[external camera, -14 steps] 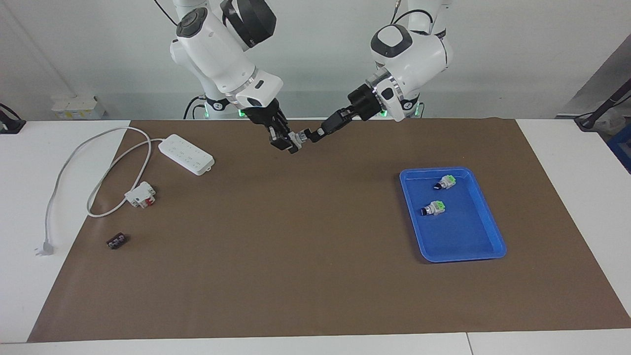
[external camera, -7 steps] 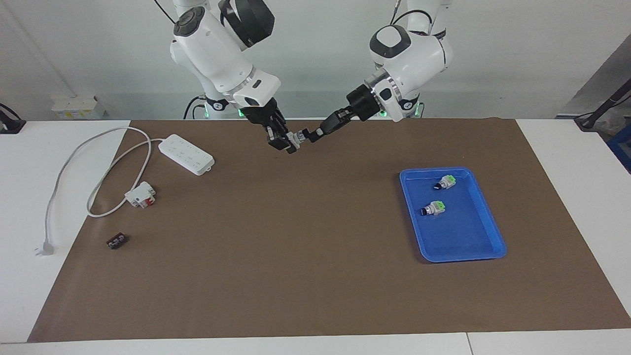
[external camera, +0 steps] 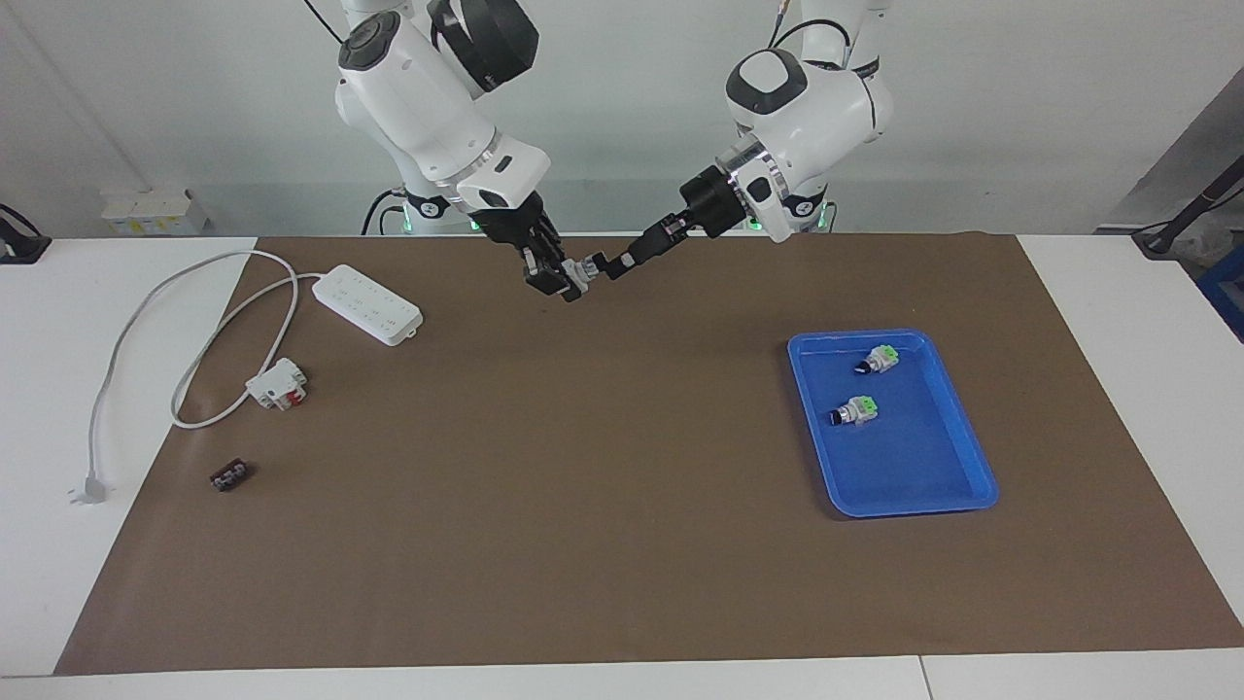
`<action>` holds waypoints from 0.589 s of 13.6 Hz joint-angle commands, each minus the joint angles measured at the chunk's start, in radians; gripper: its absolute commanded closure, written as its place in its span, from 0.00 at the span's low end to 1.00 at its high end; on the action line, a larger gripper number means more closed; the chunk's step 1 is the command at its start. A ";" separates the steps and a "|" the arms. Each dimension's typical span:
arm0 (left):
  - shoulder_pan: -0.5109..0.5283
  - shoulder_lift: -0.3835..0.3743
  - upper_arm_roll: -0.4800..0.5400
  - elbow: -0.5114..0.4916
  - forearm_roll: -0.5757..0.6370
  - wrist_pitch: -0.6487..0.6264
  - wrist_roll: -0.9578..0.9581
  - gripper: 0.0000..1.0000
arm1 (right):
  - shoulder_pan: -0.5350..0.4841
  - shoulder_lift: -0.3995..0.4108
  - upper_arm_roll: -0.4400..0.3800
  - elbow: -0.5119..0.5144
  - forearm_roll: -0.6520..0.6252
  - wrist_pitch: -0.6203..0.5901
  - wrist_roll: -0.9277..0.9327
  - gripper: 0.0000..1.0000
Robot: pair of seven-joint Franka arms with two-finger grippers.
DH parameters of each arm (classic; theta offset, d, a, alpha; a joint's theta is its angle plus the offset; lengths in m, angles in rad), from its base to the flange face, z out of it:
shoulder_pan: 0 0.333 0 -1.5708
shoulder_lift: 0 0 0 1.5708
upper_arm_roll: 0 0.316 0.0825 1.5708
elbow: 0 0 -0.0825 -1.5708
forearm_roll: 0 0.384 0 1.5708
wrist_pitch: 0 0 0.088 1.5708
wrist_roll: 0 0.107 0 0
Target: Turn and place switch with both arms
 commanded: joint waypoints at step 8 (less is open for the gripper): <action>-0.024 -0.005 -0.002 -0.002 -0.019 0.021 -0.628 1.00 | 0.001 -0.019 0.003 -0.031 0.030 0.015 -0.022 1.00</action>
